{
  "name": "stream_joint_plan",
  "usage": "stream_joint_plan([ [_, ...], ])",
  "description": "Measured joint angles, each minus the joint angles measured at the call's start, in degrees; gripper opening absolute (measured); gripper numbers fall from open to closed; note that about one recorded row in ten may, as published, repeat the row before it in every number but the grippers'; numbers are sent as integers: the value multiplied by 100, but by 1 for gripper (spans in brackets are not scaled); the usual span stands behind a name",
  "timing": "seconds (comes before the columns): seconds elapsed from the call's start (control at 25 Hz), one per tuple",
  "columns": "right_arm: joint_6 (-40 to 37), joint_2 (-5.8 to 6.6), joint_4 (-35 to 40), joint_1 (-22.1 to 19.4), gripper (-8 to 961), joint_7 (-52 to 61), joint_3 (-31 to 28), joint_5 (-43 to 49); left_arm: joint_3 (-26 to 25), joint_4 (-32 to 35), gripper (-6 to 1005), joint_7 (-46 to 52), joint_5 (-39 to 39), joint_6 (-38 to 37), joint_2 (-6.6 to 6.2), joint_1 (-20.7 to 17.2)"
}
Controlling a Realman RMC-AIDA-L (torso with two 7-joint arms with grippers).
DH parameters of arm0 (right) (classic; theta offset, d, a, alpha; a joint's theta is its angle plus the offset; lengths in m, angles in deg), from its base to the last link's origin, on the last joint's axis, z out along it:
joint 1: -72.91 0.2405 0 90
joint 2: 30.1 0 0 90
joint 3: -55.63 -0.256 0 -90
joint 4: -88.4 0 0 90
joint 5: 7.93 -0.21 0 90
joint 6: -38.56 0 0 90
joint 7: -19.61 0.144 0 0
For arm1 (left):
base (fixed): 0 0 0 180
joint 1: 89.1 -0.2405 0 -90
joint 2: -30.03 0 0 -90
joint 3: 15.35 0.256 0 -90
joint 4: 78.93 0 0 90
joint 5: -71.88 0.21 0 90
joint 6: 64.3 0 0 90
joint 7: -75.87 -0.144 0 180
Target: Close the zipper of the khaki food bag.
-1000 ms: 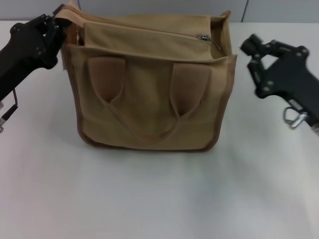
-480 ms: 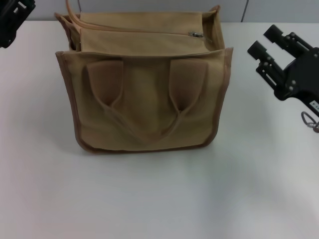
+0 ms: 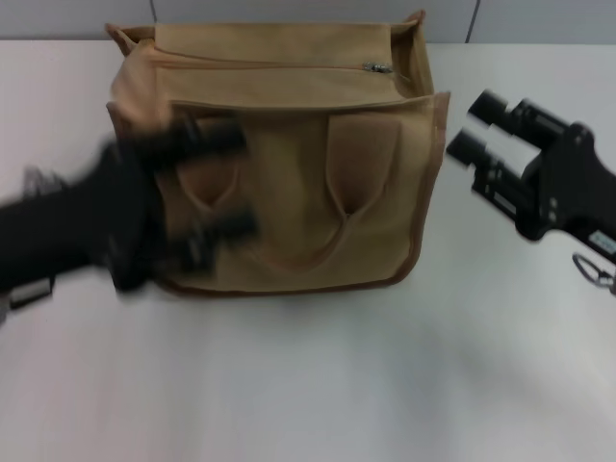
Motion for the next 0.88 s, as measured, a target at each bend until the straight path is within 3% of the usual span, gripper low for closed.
stream_joint_plan([
  [0.12, -59, 0, 401, -158, 486, 466, 394, 7, 386, 183, 738, -570, 349, 21, -16, -219],
  [0.4, -136, 29, 999, -333, 521, 1265, 836, 619, 353, -110, 738, -1509, 1609, 320, 9, -329],
  [0.8, -114, -8, 972, -372, 727, 1173, 873, 1922, 59, -939, 738, -1800, 1672, 949, 22, -379],
  [0.88, -94, -9, 963, -433, 726, 1050, 879, 2017, 57, -1018, 738, -1962, 1678, 956, 21, -431],
])
